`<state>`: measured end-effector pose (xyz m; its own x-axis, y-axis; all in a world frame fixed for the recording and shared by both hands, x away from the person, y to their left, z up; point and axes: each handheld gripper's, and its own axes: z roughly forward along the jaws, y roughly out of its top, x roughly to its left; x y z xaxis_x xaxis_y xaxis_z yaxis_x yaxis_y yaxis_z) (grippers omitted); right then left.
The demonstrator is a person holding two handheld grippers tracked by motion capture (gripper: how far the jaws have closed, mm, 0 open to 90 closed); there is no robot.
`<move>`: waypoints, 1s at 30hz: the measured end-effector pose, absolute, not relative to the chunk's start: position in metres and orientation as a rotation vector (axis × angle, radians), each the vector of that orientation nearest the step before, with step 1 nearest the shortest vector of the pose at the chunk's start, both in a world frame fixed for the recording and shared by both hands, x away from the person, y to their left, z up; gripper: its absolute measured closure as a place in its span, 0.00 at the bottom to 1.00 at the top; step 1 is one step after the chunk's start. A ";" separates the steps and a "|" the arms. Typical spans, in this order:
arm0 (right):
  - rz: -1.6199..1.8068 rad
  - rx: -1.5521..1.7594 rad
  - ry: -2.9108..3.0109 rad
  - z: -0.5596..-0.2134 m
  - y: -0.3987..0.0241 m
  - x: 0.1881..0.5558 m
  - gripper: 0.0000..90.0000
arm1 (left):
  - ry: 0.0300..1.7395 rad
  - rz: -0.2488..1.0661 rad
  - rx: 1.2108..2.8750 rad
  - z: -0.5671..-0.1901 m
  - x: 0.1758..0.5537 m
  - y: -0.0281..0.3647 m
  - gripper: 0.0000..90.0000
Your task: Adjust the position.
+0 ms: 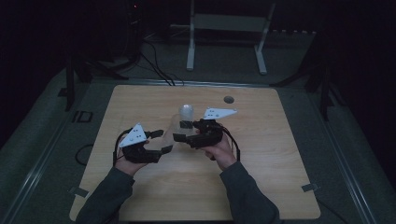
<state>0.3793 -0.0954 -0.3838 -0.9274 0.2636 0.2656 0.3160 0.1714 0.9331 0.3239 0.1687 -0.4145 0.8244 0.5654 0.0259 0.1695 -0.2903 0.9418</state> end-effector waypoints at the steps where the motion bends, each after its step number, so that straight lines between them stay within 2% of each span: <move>1: -1.900 -0.586 -2.382 -0.383 -0.095 0.379 0.35 | 0.555 0.435 1.860 -0.415 0.324 0.168 0.35; 30: -1.778 -0.540 -2.652 -0.374 -0.080 0.367 0.35 | 0.571 0.458 1.917 -0.423 0.325 0.153 0.33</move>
<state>0.3674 -0.0799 -0.3735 -0.9399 0.3253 0.1040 0.2198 0.3431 0.9132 0.3252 0.1533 -0.4233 0.8141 0.5778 0.0581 0.1824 -0.3494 0.9190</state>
